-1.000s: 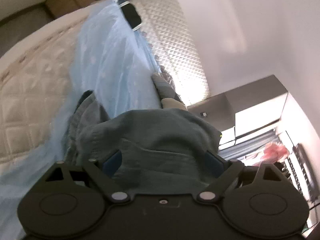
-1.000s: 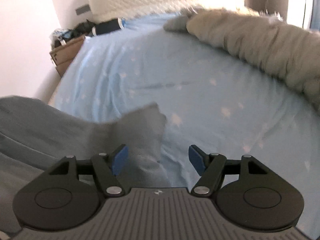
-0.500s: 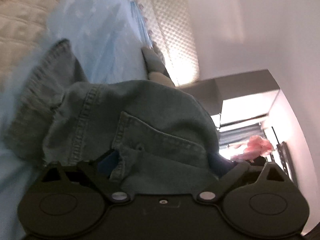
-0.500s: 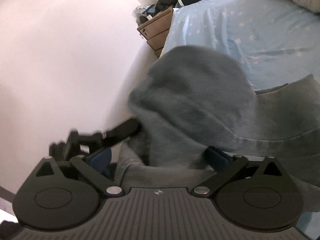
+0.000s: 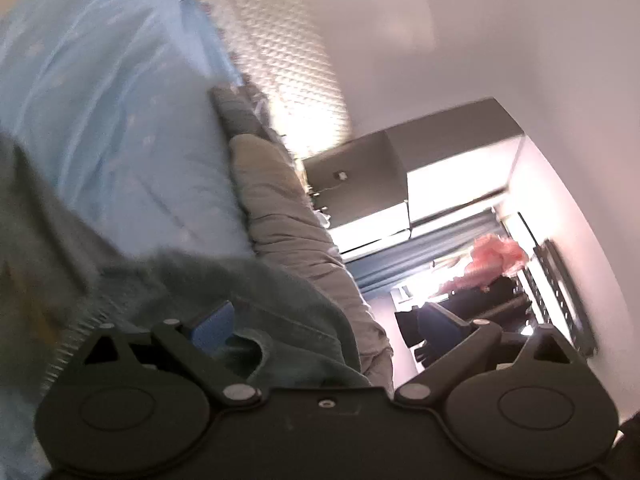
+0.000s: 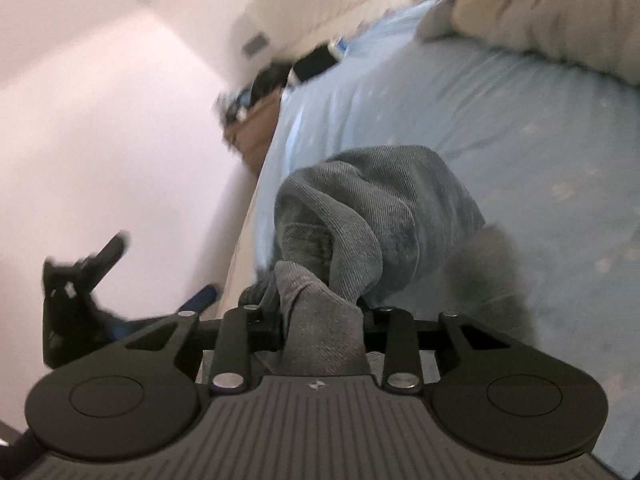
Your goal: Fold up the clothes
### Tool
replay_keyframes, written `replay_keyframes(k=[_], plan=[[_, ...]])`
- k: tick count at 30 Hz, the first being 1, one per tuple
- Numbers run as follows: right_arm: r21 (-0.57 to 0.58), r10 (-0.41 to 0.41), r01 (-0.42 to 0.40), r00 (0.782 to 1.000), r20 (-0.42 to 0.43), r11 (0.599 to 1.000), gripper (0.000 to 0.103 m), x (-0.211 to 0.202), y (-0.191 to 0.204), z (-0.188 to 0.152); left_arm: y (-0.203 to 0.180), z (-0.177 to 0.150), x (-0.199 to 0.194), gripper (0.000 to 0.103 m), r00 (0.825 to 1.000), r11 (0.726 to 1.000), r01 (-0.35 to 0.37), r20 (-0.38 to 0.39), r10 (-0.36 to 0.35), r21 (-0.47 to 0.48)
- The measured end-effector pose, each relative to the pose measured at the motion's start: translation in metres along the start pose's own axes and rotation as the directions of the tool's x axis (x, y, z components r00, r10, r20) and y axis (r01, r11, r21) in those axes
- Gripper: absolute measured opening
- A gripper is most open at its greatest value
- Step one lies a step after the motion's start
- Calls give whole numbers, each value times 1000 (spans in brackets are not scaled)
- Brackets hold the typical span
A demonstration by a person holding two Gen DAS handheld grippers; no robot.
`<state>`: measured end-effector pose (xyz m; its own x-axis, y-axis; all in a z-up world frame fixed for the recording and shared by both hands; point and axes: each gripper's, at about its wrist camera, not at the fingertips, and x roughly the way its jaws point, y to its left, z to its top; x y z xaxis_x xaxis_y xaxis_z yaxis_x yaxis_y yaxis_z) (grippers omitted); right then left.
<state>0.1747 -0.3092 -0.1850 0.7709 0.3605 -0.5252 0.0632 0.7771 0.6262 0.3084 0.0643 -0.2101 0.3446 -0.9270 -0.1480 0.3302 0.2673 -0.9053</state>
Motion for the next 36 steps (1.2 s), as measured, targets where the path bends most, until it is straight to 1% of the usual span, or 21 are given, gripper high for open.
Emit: replay_keyframes(k=[2, 4, 6, 7, 9, 10, 12, 16, 19, 20, 21, 22, 23, 25, 26, 28, 30, 32, 34, 35, 36], plan=[[7, -3, 3, 1000, 25, 1000, 33, -22, -25, 10, -11, -7, 3, 98, 999, 997, -46, 1, 46, 63], [28, -3, 1, 999, 47, 1000, 33, -43, -53, 17, -17, -17, 3, 98, 992, 984, -125, 5, 126, 126], [59, 9, -13, 997, 74, 998, 33, -57, -88, 21, -13, -29, 3, 98, 970, 955, -239, 5, 242, 178], [73, 22, -28, 997, 81, 997, 33, -60, -106, 23, -8, -35, 2, 98, 952, 933, -302, 3, 308, 198], [87, 44, -51, 995, 84, 995, 34, -69, -142, 24, 3, -47, -1, 97, 899, 874, -426, 0, 438, 233], [88, 44, -51, 996, 79, 995, 34, -72, -158, 23, 10, -53, -4, 95, 865, 838, -486, 4, 501, 248], [126, 36, -43, 998, 53, 991, 35, -73, -193, 22, 24, -63, -14, 95, 789, 762, -598, 19, 614, 247], [231, -31, 23, 999, 29, 973, 40, -75, -258, 11, 49, -77, -34, 94, 650, 621, -741, 43, 758, 255], [325, -93, 79, 995, 30, 942, 48, -79, -289, 0, 61, -82, -41, 94, 576, 544, -796, 55, 816, 265], [333, -129, 113, 991, 27, 936, 56, -83, -289, -4, 64, -84, -42, 94, 547, 512, -813, 62, 835, 277], [333, -168, 152, 985, 22, 931, 60, -88, -287, -7, 65, -85, -42, 94, 521, 483, -827, 68, 851, 289], [332, -208, 191, 978, 17, 924, 67, -93, -284, -10, 67, -86, -46, 94, 505, 464, -835, 73, 860, 296], [325, -251, 234, 968, 10, 916, 74, -97, -281, -12, 68, -88, -53, 94, 499, 458, -839, 78, 863, 294], [313, -328, 307, 945, 14, 899, 74, -113, -274, -15, 69, -90, -62, 94, 491, 453, -848, 89, 867, 274], [298, -373, 353, 928, 10, 887, 75, -122, -272, -15, 70, -90, -65, 94, 494, 457, -851, 97, 864, 259], [272, -481, 456, 876, 28, 847, 75, -129, -261, -8, 73, -89, -72, 94, 498, 465, -855, 114, 860, 230], [217, -539, 512, 837, 91, 831, 75, -139, -236, -2, 78, -91, -79, 94, 485, 451, -864, 125, 866, 225], [135, -595, 580, 785, 173, 803, 76, -148, -198, 6, 84, -91, -85, 94, 471, 433, -870, 137, 871, 236], [58, -583, 587, 780, 230, 808, 77, -139, -168, 19, 90, -92, -93, 94, 458, 421, -877, 139, 878, 234], [14, -565, 580, 787, 249, 814, 77, -132, -153, 25, 93, -92, -97, 94, 452, 414, -880, 139, 881, 233], [-33, -530, 557, 805, 265, 830, 77, -117, -135, 31, 96, -93, -101, 94, 454, 419, -879, 134, 881, 227]])
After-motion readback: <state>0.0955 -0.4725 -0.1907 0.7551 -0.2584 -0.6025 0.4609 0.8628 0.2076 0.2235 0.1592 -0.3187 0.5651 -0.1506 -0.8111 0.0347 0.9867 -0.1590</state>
